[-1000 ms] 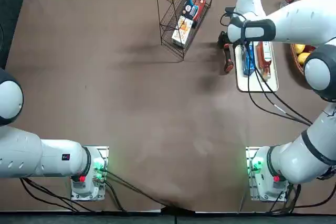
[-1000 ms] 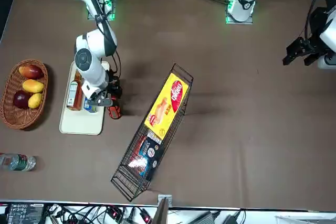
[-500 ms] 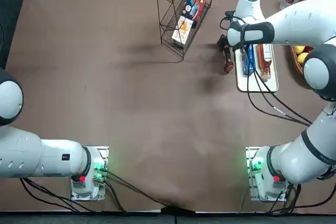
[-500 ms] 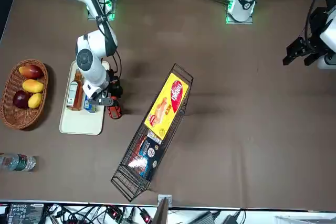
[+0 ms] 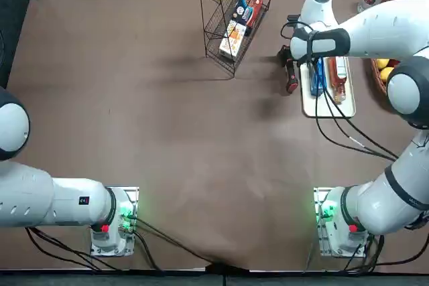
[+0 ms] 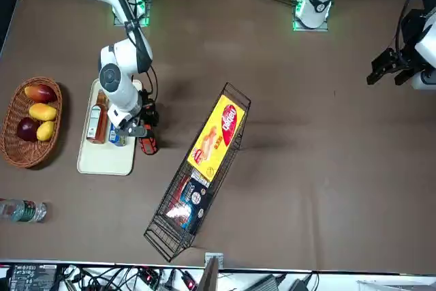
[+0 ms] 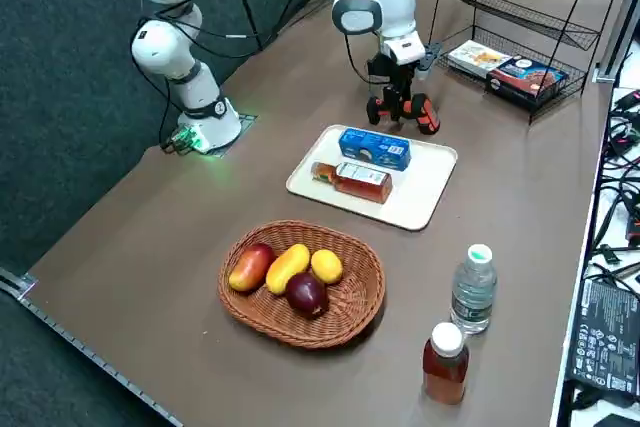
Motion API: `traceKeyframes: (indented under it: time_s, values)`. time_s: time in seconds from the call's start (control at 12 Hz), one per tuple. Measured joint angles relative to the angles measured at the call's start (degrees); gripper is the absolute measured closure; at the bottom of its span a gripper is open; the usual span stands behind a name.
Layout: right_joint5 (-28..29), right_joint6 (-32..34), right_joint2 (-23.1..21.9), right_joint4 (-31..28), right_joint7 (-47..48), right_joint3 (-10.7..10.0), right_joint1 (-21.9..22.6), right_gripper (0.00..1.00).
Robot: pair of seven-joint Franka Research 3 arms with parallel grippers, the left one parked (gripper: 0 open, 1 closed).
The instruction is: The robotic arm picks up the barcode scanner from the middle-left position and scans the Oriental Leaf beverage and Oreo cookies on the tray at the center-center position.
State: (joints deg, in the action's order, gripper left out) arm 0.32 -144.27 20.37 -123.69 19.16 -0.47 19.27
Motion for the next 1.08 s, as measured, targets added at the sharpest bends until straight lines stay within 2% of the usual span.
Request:
traceKeyframes:
  time_s: [0.33,0.42,0.5,0.58,0.83,1.08]
  values:
    - [0.0,-0.1,0.0,-0.4,0.0,0.0,0.0,0.07]
    - [0.0,-0.1,0.0,-0.4,0.0,0.0,0.0,0.13]
    - [0.0,-0.1,0.0,-0.5,0.0,0.0,0.0,0.13]
    - [0.0,-0.1,0.0,-0.6,0.0,0.0,0.0,0.18]
    - [0.0,-0.2,0.0,-0.7,0.0,0.0,0.0,0.57]
    - [0.0,-0.3,-0.5,-0.1,0.2,0.0,0.4,0.58]
